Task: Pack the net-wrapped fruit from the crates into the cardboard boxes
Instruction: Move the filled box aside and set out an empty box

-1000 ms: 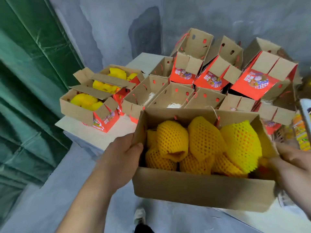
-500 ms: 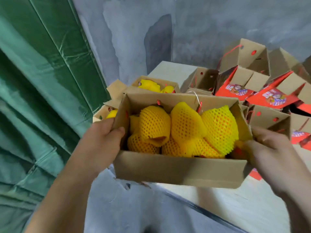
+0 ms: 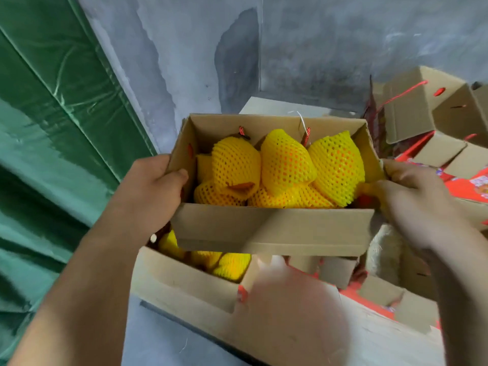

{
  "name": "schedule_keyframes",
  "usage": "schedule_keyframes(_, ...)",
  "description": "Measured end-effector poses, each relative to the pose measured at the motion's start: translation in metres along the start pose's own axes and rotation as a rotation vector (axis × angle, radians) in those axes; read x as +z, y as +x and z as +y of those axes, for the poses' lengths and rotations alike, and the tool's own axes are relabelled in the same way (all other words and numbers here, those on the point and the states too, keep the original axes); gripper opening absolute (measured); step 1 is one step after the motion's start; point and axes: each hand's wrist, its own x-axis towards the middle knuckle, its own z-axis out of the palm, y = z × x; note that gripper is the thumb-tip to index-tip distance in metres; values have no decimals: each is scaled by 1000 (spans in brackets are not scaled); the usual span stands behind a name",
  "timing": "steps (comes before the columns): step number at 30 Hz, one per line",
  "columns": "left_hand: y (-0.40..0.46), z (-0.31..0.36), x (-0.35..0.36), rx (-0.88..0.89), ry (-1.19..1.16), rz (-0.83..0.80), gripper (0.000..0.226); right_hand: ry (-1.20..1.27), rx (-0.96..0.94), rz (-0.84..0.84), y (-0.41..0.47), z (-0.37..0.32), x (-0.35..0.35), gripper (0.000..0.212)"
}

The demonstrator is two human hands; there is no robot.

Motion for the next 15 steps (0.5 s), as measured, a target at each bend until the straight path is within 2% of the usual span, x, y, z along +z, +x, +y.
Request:
schedule_keyframes(3,70,10,-2,34,-14,12,32,13,9,25,64,-17,14,7)
schedule_keyframes(9,223,22,13,234,63,79,23,-11,-4,226,206,-27,47,16)
schedule_keyframes(12,314,8,54,269,71,120,22,-20,-56,329,271,-3,82,17)
schedule_keyframes(15,393,-28,116,253,78,55,24,-101,-8,372,326,46,121,13)
